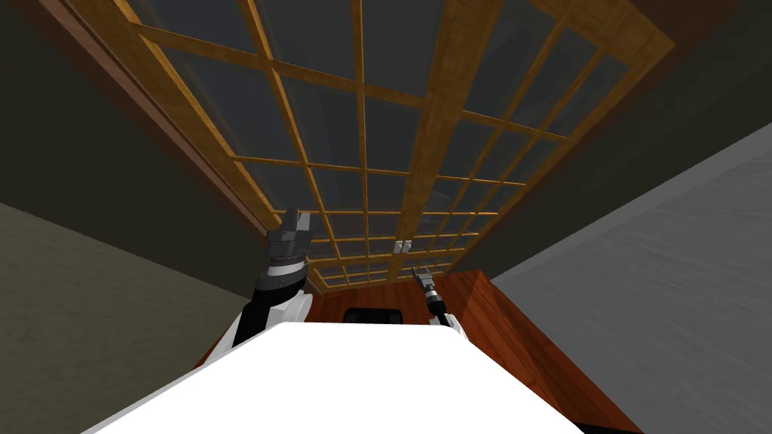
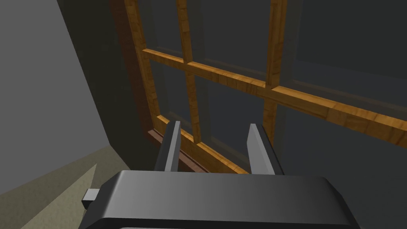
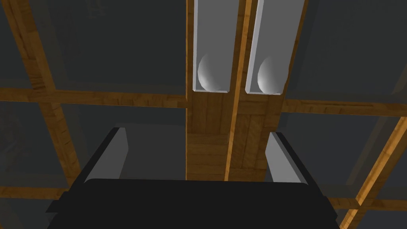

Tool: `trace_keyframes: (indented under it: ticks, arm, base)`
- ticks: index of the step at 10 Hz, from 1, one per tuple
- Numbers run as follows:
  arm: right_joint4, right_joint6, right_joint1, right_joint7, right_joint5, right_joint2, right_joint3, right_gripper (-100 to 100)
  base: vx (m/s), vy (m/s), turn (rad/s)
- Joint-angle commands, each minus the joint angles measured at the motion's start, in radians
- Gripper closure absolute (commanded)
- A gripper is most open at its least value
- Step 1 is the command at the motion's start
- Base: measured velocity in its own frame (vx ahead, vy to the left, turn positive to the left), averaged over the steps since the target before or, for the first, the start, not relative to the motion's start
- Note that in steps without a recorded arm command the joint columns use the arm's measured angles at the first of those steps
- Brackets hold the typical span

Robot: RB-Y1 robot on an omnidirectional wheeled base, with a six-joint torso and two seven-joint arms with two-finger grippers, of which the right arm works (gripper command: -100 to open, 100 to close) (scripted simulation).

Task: Pull the door open

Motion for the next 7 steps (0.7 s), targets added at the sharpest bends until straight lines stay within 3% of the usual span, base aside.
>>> trace_keyframes:
  ticks: [1, 7]
  arm:
    - [-0.029, 0.016, 0.017, -0.007, 0.002, 0.003, 0.001, -100]
    - [0.005, 0.040, 0.077, 0.022, -0.034, -0.021, -0.075, -100]
  base:
    - [-0.110, -0.036, -0.003]
    - [-0.184, -0.064, 0.014]
